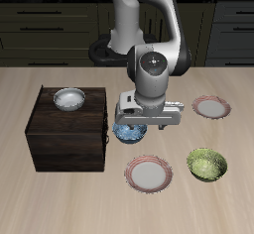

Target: Place the blue bowl on the plate next to the green bowl

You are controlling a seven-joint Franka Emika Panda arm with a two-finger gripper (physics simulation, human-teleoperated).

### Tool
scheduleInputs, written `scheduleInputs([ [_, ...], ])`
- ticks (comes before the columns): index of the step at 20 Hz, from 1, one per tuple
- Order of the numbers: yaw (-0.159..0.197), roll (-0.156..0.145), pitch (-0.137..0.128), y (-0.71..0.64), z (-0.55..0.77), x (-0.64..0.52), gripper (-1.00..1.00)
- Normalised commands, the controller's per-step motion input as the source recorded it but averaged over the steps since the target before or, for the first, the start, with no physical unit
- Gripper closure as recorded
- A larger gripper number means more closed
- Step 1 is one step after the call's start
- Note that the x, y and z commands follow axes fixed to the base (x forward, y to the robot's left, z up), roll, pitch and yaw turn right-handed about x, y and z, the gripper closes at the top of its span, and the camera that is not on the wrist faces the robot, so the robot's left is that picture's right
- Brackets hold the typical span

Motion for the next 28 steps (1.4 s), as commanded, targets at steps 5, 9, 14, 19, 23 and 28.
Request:
scheduleInputs([
  [5,-0.001,0.02,0.021,0.04,-0.21,0.08,-1.0],
  [9,0.005,0.025,-0.005,0.07,-0.09,-0.04,1.0],
  [14,-0.006,0.008,-0.004,0.01,0.02,-0.03,1.0],
  [19,0.002,0.007,-0.022,-0.03,0.15,-0.04,1.0],
  [23,0.02,-0.025,-0.035,-0.06,0.25,0.02,1.0],
  [28,0.009,-0.008,-0.043,-0.02,0.31,0.01,1.0],
])
